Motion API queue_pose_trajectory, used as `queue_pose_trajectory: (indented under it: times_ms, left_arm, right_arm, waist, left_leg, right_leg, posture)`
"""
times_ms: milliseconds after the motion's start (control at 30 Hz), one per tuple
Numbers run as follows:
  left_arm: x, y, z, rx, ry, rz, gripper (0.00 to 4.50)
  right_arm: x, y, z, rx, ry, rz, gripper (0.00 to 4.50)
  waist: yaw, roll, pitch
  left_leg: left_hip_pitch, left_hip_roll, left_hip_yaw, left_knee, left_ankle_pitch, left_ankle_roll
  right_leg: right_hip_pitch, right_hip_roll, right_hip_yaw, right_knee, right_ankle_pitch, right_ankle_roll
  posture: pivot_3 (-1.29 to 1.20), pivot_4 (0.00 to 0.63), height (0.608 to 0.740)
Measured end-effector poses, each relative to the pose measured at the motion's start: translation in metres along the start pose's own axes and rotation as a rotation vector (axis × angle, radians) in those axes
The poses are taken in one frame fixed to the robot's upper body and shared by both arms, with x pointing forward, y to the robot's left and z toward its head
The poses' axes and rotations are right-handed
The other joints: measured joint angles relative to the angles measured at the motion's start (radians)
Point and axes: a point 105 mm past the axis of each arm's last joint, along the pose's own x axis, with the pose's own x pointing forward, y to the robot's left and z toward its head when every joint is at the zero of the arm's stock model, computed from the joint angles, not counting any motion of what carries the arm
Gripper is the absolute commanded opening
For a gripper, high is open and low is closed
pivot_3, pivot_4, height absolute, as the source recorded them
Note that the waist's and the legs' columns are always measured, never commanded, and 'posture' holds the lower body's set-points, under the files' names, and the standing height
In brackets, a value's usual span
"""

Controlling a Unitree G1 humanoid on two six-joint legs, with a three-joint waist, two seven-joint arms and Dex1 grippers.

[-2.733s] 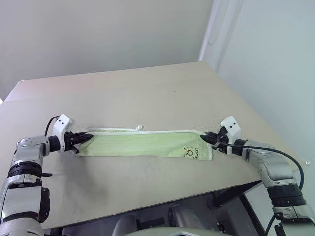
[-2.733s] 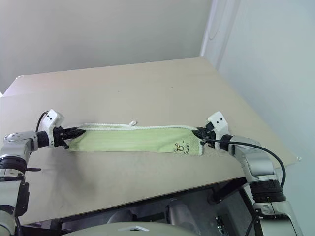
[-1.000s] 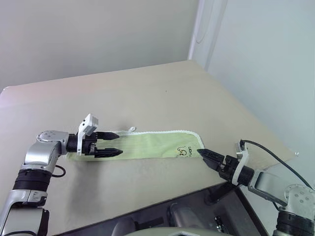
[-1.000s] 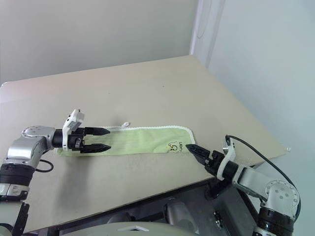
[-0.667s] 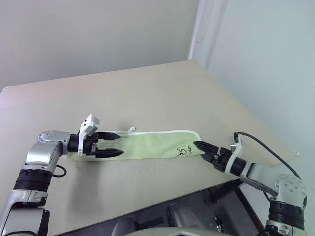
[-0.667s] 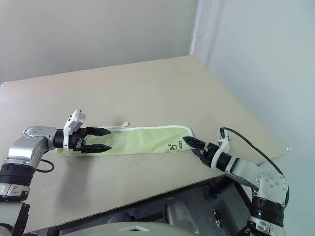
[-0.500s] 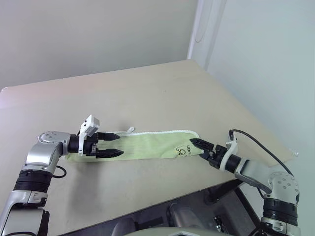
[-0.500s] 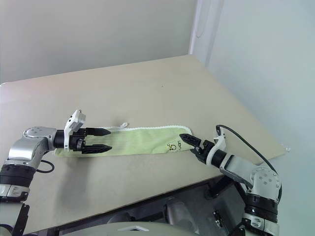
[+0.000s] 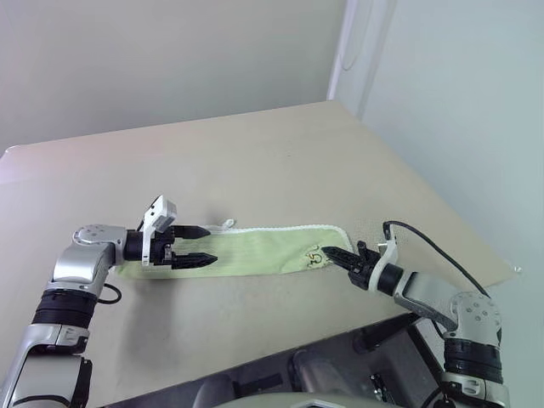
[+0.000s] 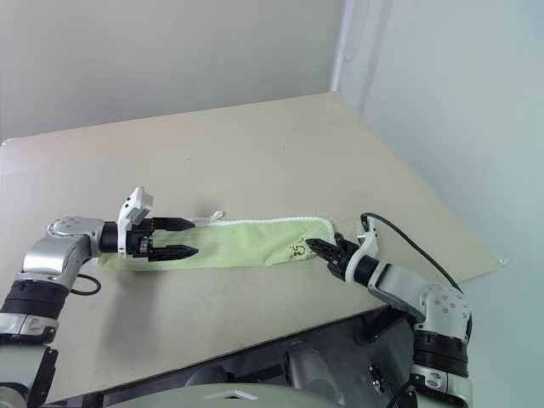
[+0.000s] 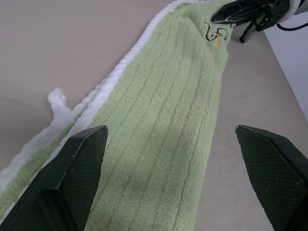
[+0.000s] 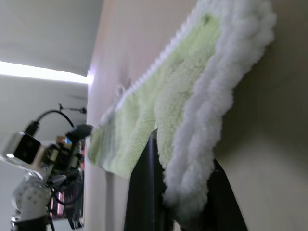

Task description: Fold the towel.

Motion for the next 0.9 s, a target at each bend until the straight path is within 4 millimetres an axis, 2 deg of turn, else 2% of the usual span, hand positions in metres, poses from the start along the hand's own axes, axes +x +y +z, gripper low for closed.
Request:
queue_pose_trajectory:
  times_ms: [167,333,467,567,733,833,900]
  left_arm:
    - [-0.001,0.004,-0.001,-0.002,0.002,0.011,4.50]
    - [-0.004,0.009,0.001,0.008,0.002,0.029,4.50]
    - [-0.006,0.014,-0.005,-0.003,0.007,0.047,4.50]
    - [-0.006,0.016,-0.003,0.008,0.006,0.051,4.50]
    - [-0.002,0.019,0.001,0.023,-0.006,0.051,4.50]
    - [-0.003,0.020,-0.002,0.008,-0.002,0.058,4.50]
    - [-0.003,0.020,-0.002,0.010,-0.001,0.059,4.50]
  right_arm:
    - [-0.024,-0.010,0.021,-0.027,-0.047,-0.060,0.01]
    - [-0.077,-0.029,0.050,-0.106,-0.060,-0.207,0.01]
    - [-0.102,-0.036,0.060,-0.192,-0.034,-0.308,0.01]
    - [-0.100,-0.027,0.071,-0.271,-0.054,-0.317,0.01]
    - [-0.077,0.018,0.075,-0.502,-0.054,-0.230,0.01]
    - [-0.068,0.037,0.066,-0.617,-0.021,-0.184,0.01]
    - [-0.057,0.057,0.050,-0.723,0.039,-0.117,0.01]
  waist:
    - [0.007,0.001,0.000]
    - [0.026,0.001,0.001]
    - [0.025,0.001,0.001]
    - [0.024,0.001,0.001]
    - [0.027,0.002,0.000]
    - [0.029,0.002,0.000]
    - [0.029,0.002,0.000]
  left_leg:
    - [-0.002,0.000,-0.001,0.000,0.000,0.000]
    - [-0.001,-0.001,0.001,0.000,0.000,0.000]
    - [0.000,-0.001,0.001,0.000,0.000,0.000]
    - [0.000,0.000,0.000,0.002,0.000,0.000]
    - [-0.001,0.001,-0.001,0.001,0.000,0.000]
    - [-0.003,0.001,-0.001,0.000,0.000,0.000]
    - [-0.003,0.001,-0.001,0.000,0.000,0.000]
  right_leg:
    - [-0.001,0.001,0.000,0.000,0.000,0.000]
    - [-0.001,0.001,0.002,-0.001,0.000,0.000]
    - [-0.001,0.003,0.004,0.000,0.000,0.000]
    - [-0.001,0.005,0.006,0.001,0.000,0.000]
    - [-0.001,0.007,0.006,0.001,0.000,0.000]
    - [-0.003,0.007,0.006,0.001,0.000,0.000]
    - [-0.003,0.007,0.006,0.001,0.000,0.000]
  posture:
    - [0.00,0.000,0.740]
    - [0.00,0.000,0.740]
    - [0.00,0.000,0.740]
    - [0.00,0.000,0.740]
    - [0.00,0.000,0.740]
    - [0.00,0.000,0.740]
    - [0.00,0.000,0.740]
